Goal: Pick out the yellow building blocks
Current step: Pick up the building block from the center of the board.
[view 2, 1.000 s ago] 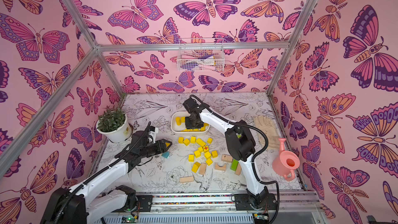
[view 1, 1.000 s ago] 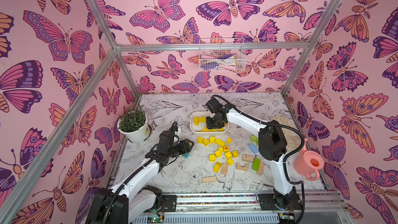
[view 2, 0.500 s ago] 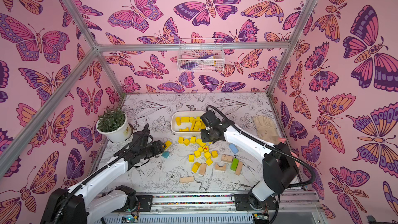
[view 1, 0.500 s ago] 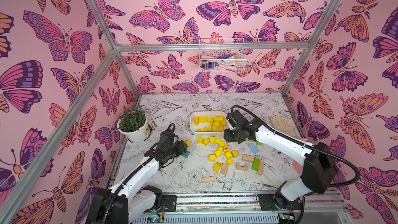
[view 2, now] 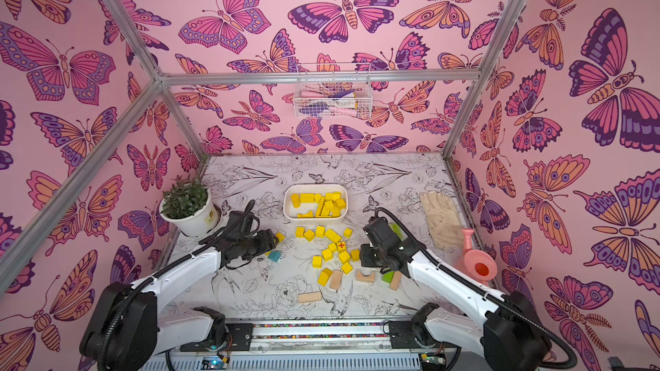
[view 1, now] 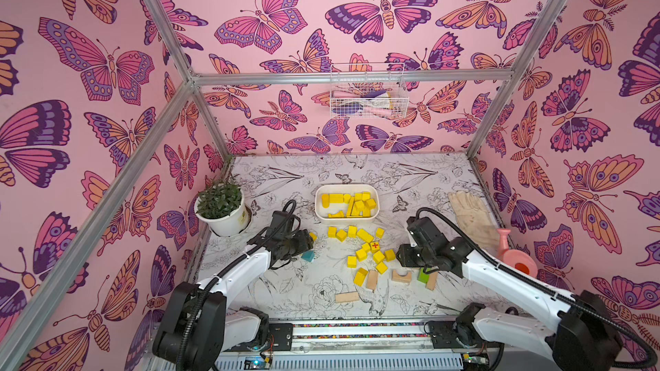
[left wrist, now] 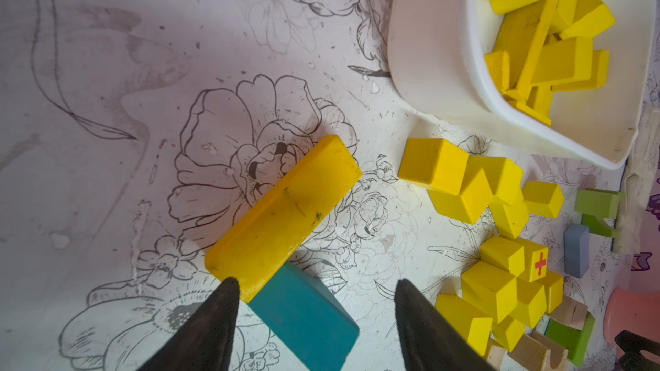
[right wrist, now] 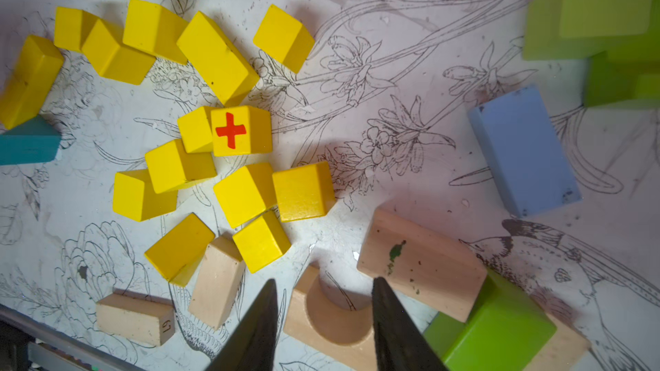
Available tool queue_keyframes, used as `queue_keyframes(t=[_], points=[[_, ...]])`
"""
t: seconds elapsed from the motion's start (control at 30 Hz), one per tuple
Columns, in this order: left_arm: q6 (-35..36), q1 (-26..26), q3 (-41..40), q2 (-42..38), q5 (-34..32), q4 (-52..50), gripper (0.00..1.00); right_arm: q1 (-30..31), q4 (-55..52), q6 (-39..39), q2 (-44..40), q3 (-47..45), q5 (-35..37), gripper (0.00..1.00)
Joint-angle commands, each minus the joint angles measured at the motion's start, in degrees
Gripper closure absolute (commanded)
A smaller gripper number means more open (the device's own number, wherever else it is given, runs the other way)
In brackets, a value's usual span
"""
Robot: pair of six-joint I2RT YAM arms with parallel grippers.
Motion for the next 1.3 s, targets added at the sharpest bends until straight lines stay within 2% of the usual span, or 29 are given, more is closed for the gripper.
queue_keyframes(t=[0.0, 0.2, 0.4, 0.77, 1.07, 1.27], points=[[2.02, 0.53, 3.62, 5.35, -0.91, -2.22, 0.3, -2.26, 4.57, 3.08, -3.02, -2.89, -1.27, 0.55], [3.06, 0.49, 8.1, 13.4, 2.78, -4.66, 0.3, -4.87, 5.51, 3.75, -4.31, -4.63, -3.38, 0.55], [3.1, 0.49, 8.35, 15.61, 5.59, -4.54, 0.32, -5.65, 6.18, 3.88, -3.17, -4.8, -4.34, 0.55], [3.25, 0.0, 9.02, 17.06, 6.58, -4.65, 0.32, -7.68, 7.13, 4.41, -4.83, -6.45, -5.98, 0.55], [3.22, -1.66, 10.85, 17.99, 2.78, -8.07, 0.32, -8.36, 7.27, 4.5, -4.56, -6.61, -6.71, 0.55], [1.81, -1.84, 9.85, 13.83, -3.08, -9.85, 0.32, -8.65, 7.2, 4.65, -5.37, -7.0, -6.72, 0.55]])
